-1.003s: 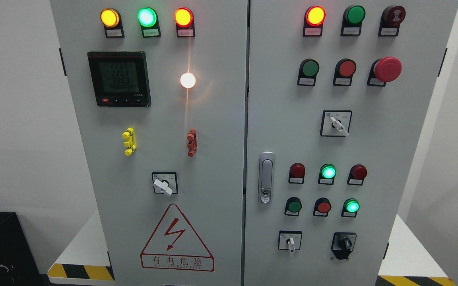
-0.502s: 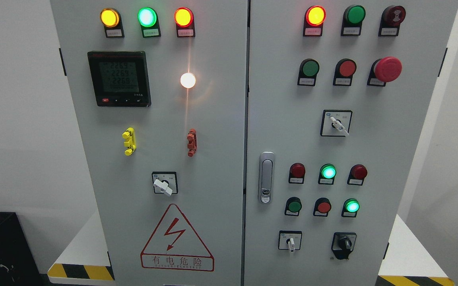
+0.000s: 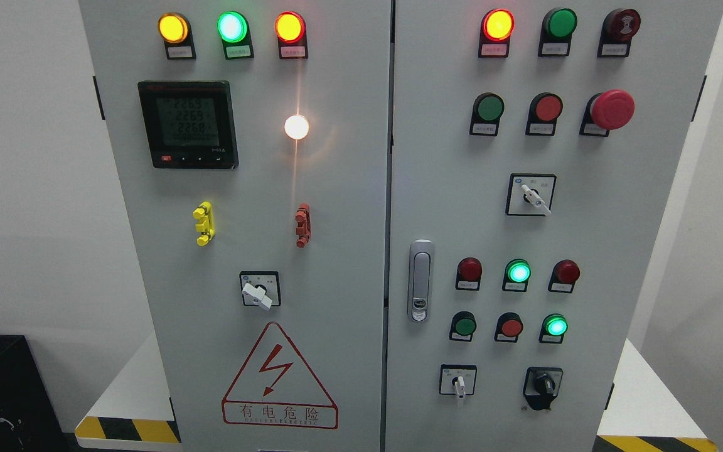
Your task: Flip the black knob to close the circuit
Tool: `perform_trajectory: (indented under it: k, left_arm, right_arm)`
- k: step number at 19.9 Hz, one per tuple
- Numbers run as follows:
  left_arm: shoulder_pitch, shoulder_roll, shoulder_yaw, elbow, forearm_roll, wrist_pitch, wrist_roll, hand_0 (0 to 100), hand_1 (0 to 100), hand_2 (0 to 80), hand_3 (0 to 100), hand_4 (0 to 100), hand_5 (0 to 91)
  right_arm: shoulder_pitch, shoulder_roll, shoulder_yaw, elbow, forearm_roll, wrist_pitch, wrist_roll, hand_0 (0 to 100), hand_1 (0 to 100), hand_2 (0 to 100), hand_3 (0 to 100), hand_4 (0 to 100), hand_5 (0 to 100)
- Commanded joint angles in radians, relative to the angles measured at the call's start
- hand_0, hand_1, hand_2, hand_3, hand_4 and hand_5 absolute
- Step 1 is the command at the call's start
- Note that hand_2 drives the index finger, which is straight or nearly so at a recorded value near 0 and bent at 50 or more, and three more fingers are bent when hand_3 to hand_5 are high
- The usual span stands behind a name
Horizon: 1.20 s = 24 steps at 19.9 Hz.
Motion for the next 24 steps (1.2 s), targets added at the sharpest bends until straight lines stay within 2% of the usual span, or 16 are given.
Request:
perform_trajectory:
  k: [1,4,7,9,10,14,18,20,24]
  left_arm:
    - [0.023,0.0,0.0,-0.031,0.001,0.001,-0.001,12,56,0.0,0,0,0.0]
    - [0.023,0.0,0.0,-0.031,-0.001,0.001,-0.001,12,56,0.0,0,0,0.0]
    - [0.023,0.0,0.0,-0.031,-0.001,0.001,-0.001,12,56,0.0,0,0,0.0]
    - [0.023,0.0,0.0,-0.031,-0.001,0.001,-0.001,12,56,0.0,0,0,0.0]
    - [0.023,0.0,0.0,-0.029,0.001,0.001,-0.001,12,56,0.0,0,0,0.0]
    - [0.023,0.0,0.0,-0.031,0.001,0.001,-0.001,12,56,0.0,0,0,0.0]
    - [0.023,0.0,0.0,-0.031,-0.001,0.001,-0.001,12,56,0.0,0,0,0.0]
    - [0.023,0.0,0.0,-0.029,0.001,0.001,-0.001,12,56,0.0,0,0,0.0]
    - [0.023,0.0,0.0,-0.031,-0.001,0.001,-0.001,12,56,0.0,0,0,0.0]
  right_arm:
    - [0.006,0.01,-0.101,-0.264,0.213,0.03,-0.043,0,11,6,12,6,1]
    - [0.007,0.01,-0.118,-0.353,0.293,0.063,-0.058,0,11,8,17,13,8]
    - [0.007,0.01,-0.121,-0.392,0.378,0.067,-0.104,0,11,10,23,23,16]
    - [0.007,0.01,-0.121,-0.422,0.433,0.067,-0.13,0,11,15,30,32,26]
    - [0.007,0.01,-0.121,-0.439,0.459,0.069,-0.144,0,10,15,32,33,27]
    - [0.006,0.01,-0.121,-0.517,0.522,0.073,-0.179,0,10,24,47,44,35]
    - [0.003,0.01,-0.114,-0.608,0.568,0.113,-0.186,0,10,32,57,50,40]
    - [0.003,0.01,-0.112,-0.64,0.596,0.113,-0.189,0,10,41,64,54,44]
    - [0.001,0.01,-0.111,-0.692,0.683,0.113,-0.233,0,10,51,72,60,52]
